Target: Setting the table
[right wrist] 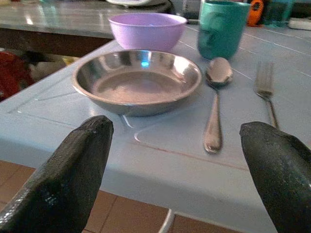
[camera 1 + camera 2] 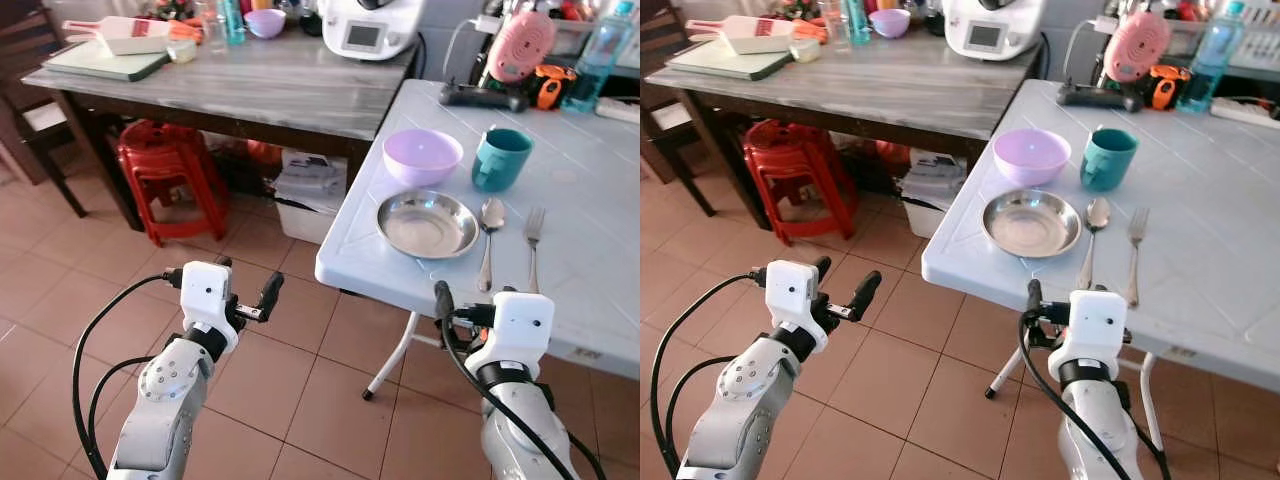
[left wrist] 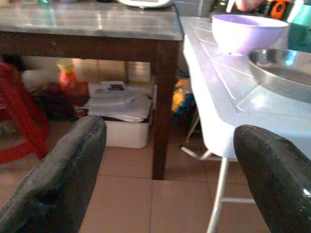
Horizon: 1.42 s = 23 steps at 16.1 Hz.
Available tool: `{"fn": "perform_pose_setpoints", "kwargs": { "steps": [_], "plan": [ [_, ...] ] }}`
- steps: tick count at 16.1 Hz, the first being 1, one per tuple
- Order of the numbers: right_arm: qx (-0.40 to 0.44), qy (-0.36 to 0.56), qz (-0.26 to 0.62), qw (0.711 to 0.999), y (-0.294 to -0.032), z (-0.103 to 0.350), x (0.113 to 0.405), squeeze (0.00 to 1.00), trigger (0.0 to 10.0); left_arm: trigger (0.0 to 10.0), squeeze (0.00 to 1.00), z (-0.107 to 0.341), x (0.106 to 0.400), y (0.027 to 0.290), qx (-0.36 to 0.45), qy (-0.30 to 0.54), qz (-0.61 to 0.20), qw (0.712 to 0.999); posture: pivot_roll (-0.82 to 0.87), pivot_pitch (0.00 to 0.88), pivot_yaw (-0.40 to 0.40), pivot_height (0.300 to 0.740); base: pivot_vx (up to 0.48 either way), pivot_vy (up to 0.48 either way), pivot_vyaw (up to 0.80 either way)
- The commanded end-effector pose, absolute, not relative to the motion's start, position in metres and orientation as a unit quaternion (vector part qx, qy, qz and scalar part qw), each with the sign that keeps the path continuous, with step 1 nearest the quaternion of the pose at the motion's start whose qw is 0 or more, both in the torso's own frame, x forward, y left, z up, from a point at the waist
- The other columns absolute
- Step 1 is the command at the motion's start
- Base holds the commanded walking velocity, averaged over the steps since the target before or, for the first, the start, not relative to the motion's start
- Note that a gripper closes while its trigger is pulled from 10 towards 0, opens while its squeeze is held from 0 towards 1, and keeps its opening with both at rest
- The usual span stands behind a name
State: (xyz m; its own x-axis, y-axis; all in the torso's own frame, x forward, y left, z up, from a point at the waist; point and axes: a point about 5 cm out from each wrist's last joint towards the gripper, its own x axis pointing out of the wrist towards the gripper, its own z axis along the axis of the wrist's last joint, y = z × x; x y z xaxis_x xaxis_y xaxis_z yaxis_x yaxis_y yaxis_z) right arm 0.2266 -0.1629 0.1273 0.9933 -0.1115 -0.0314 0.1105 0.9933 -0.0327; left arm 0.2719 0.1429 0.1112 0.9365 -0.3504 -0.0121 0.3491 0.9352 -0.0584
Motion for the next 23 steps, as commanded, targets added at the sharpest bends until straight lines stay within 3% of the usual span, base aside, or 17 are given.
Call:
{"fn": "perform_pose_setpoints", "kwargs": {
  "steps": [1,14,23],
  "plan": [
    [-0.016,0.011,-0.054,0.998,-0.162,0.131,0.227,0.00,10.0,10.0,0.00,0.109,0.271,0.143,-0.031,0.018,-0.182,0.983,-0.01,0.096,0.023,0.740,0.000,0.000,-0.44],
    [-0.018,0.011,-0.051,0.998,-0.162,0.131,0.227,0.00,10.0,10.0,0.00,0.109,0.268,0.136,-0.049,0.012,-0.206,0.977,-0.02,0.088,0.023,0.740,0.339,0.000,-0.19],
    [-0.024,0.007,-0.045,0.999,-0.160,0.131,0.227,0.00,10.0,10.0,0.00,0.110,0.259,0.139,-0.026,0.002,-0.237,0.971,-0.02,0.090,0.022,0.740,0.000,0.000,0.00]
  ]
}}
